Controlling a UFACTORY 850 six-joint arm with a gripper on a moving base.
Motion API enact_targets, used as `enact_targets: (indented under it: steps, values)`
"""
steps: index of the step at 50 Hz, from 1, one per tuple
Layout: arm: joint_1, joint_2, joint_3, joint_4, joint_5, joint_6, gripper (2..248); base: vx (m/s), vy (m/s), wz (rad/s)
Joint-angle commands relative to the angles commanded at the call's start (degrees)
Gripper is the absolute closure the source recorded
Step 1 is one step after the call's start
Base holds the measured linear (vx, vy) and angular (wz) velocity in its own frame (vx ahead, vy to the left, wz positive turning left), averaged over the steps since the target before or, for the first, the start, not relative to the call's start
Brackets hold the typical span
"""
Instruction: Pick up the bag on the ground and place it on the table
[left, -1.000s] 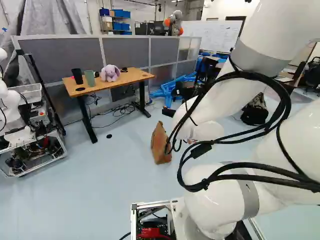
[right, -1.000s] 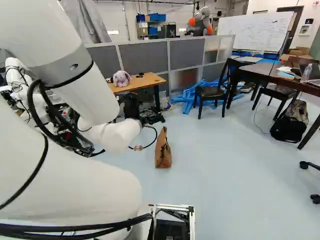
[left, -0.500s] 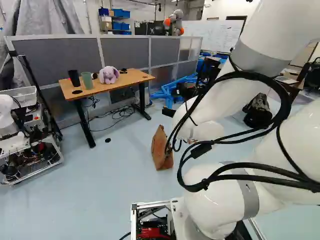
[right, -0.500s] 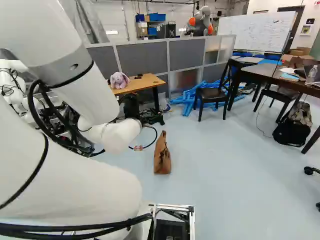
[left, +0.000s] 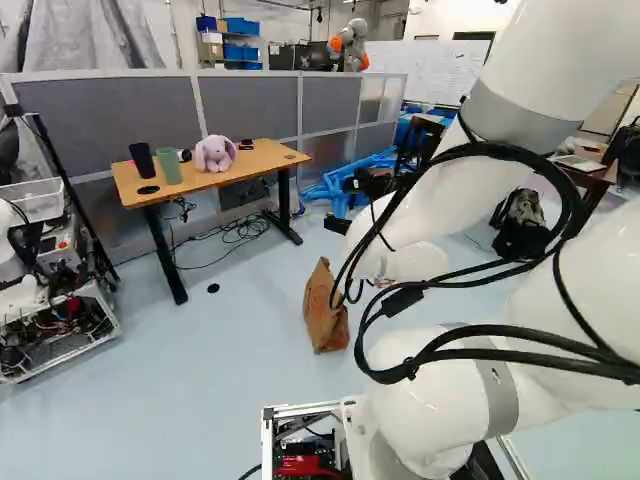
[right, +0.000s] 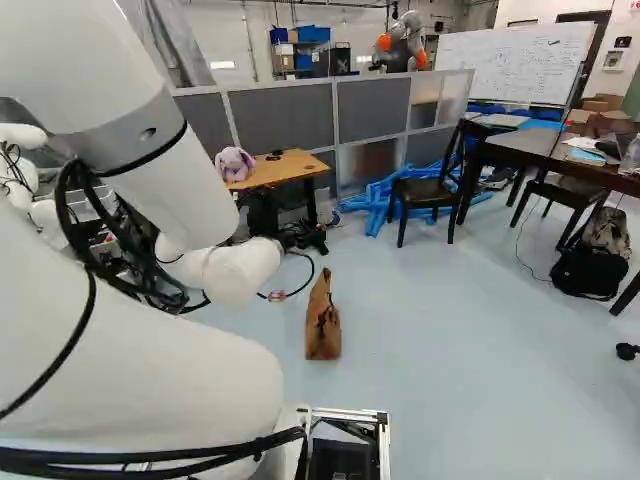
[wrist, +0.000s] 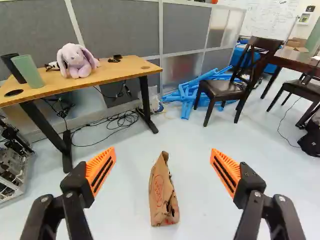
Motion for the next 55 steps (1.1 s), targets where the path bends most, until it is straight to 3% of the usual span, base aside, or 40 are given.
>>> enact_targets:
  steps: [33,55]
  values:
    - [-0.01,-1.51,-1.29,0.00,0.00,0.00,3,0.069,0.002,-0.001]
    - [-0.71,-7.85,-6.92,0.35,-1.16,0.00,3,0.000,0.000,0.000]
